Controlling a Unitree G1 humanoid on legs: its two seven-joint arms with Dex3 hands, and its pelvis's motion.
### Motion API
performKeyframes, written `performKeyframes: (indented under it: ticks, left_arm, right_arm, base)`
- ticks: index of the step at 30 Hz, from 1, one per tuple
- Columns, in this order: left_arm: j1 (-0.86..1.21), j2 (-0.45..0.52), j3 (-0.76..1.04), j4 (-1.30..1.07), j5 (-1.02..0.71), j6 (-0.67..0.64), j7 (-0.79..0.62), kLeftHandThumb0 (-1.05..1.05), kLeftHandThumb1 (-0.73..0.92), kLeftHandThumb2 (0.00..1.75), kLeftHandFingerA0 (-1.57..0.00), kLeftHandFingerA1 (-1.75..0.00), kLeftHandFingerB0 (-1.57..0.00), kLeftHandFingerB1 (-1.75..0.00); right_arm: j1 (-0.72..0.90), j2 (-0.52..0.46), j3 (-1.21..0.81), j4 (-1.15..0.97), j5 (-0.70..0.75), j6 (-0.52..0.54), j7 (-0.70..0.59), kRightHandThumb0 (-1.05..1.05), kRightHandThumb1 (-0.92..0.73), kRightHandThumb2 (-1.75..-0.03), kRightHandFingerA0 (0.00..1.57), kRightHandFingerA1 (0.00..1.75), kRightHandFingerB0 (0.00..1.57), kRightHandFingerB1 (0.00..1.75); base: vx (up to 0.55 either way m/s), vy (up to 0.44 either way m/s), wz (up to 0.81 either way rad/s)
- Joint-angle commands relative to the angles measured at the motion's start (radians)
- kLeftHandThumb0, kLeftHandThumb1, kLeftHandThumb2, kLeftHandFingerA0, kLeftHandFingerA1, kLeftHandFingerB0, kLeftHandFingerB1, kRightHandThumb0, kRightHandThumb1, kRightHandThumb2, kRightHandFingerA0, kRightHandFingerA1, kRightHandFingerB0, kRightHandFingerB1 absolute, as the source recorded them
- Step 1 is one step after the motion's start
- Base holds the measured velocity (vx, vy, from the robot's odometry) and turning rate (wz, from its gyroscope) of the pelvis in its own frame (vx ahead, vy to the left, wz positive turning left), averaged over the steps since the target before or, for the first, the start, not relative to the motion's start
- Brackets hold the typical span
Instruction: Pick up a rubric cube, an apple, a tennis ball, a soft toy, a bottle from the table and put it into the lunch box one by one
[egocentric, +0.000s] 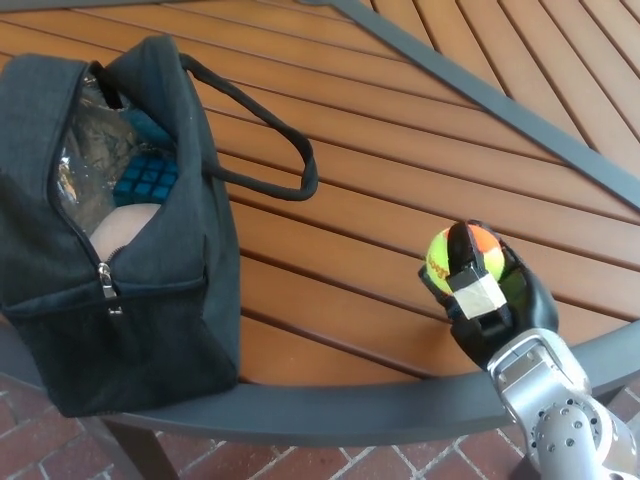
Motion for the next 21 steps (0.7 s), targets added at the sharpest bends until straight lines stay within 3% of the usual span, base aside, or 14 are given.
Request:
performKeyframes:
  ticks: [1,2,3,5,6,10,11,14,15,21]
  left_arm:
    - [-0.004,0.044,-0.017,0.005,0.044,-0.036,0.016,-0.12,0.64,0.88,-1.05,-1.19,-0.98,-1.12]
    - [-0.004,0.044,-0.017,0.005,0.044,-0.036,0.016,-0.12,0.64,0.88,-1.05,-1.19,-0.98,-1.12]
    - [-0.002,0.045,-0.019,0.005,0.048,-0.037,0.019,-0.12,0.63,0.90,-1.06,-1.19,-0.98,-1.12]
    - [-0.001,0.047,-0.023,0.005,0.052,-0.039,0.022,-0.12,0.63,0.90,-1.06,-1.19,-0.98,-1.12]
    - [-0.001,0.045,-0.014,0.007,0.040,-0.036,0.012,-0.14,0.58,0.97,-1.11,-1.15,-1.00,-1.10]
    - [-0.002,0.041,0.001,0.009,0.021,-0.031,-0.006,-0.14,0.58,0.97,-1.11,-1.15,-1.00,-1.10]
    - [0.001,0.045,-0.002,0.011,0.026,-0.036,-0.001,-0.12,0.56,1.00,-1.12,-1.13,-1.00,-1.10]
    - [0.005,0.049,-0.006,0.014,0.034,-0.042,0.005,-0.12,0.56,1.00,-1.12,-1.13,-1.00,-1.10]
    - [0.003,0.048,-0.007,0.015,0.034,-0.043,0.004,-0.12,0.62,0.90,-1.12,-1.16,-0.98,-1.14]
    - [0.000,0.045,-0.014,0.015,0.044,-0.040,0.018,-0.13,0.64,0.87,-1.12,-1.14,-0.98,-1.13]
  right_arm:
    - [-0.217,0.601,-0.017,-0.127,0.484,-0.037,-0.223,-0.51,-0.92,-0.76,0.95,1.75,0.61,1.75]
    - [-0.217,0.601,-0.017,-0.127,0.484,-0.037,-0.223,-0.51,-0.92,-0.76,0.95,1.75,0.61,1.75]
    - [-0.225,0.591,-0.007,-0.125,0.471,-0.031,-0.224,-0.67,-0.74,-1.04,1.21,1.53,0.89,1.36]
    - [-0.235,0.577,0.008,-0.122,0.459,-0.024,-0.227,-0.67,-0.74,-1.04,1.21,1.53,0.89,1.36]
    - [-0.259,0.564,0.016,-0.111,0.441,-0.022,-0.227,-0.40,-0.92,-0.92,0.98,1.75,0.58,1.75]
    - [-0.292,0.544,0.032,-0.094,0.431,-0.025,-0.231,-0.40,-0.92,-0.92,0.98,1.75,0.58,1.75]
    - [-0.320,0.528,0.029,-0.081,0.436,-0.024,-0.218,-0.37,-0.86,-1.03,1.01,1.75,0.67,1.75]
    - [-0.362,0.499,0.031,-0.061,0.452,-0.026,-0.202,-0.37,-0.86,-1.03,1.01,1.75,0.67,1.75]
    - [-0.386,0.488,0.028,-0.051,0.460,-0.024,-0.197,-0.32,-0.73,-1.15,1.02,1.75,0.70,1.75]
    - [-0.408,0.463,0.050,-0.053,0.481,0.000,-0.201,-0.34,-0.71,-1.20,1.03,1.75,0.69,1.75]
  base:
    - [0.00,0.000,0.00]
    - [0.00,0.000,0.00]
    - [0.00,0.000,0.00]
    - [0.00,0.000,0.00]
    - [0.00,0.000,0.00]
    - [0.00,0.000,0.00]
    - [0.00,0.000,0.00]
    - [0.00,0.000,0.00]
    - [0.00,0.000,0.00]
    - [0.00,0.000,0.00]
